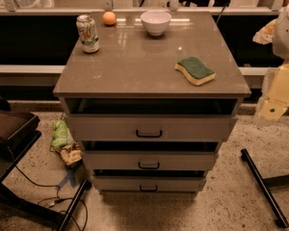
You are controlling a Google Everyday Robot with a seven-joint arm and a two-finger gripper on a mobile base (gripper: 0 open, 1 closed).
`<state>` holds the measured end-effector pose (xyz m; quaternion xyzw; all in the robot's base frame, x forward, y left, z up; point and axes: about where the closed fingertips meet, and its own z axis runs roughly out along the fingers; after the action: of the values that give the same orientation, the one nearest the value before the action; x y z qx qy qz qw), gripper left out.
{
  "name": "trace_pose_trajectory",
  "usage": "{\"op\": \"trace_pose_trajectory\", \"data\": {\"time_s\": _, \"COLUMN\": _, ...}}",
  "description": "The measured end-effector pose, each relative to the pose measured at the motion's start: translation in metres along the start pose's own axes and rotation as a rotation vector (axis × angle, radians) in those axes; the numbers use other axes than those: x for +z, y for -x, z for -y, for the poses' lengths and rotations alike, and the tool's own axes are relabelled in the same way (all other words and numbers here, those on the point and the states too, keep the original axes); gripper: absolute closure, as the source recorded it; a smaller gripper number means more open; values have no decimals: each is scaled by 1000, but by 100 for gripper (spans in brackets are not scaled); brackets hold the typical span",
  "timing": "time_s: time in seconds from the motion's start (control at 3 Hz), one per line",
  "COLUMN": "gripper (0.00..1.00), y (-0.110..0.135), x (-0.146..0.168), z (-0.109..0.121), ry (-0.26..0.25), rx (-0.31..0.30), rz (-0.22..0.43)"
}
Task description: Move sponge near white bowl
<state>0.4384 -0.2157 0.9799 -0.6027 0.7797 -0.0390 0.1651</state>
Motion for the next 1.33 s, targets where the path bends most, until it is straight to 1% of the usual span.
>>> {"op": "trace_pose_trajectory", "data": {"time_s": 0.33, "gripper": 0, "y": 0, "x": 0, "z": 0, "ry": 0, "rx": 0, "rz": 0}}
{"op": "trace_pose_trajectory", "data": {"time_s": 0.67, "gripper": 0, "y": -2, "x": 2, "z": 12, "ry": -62, "rx": 50, "rz": 28}}
{"op": "trace_pose_trajectory", "data": {"time_s": 1.0, "gripper": 0, "y": -19, "x": 14, "z": 26, "ry": -137, "rx": 148, "rz": 103}}
{"op": "trace_pose_trajectory", "data": {"time_s": 1.33, "gripper": 0, "y": -34, "x": 31, "z": 45, "ry": -207, "rx": 235, "rz": 242}}
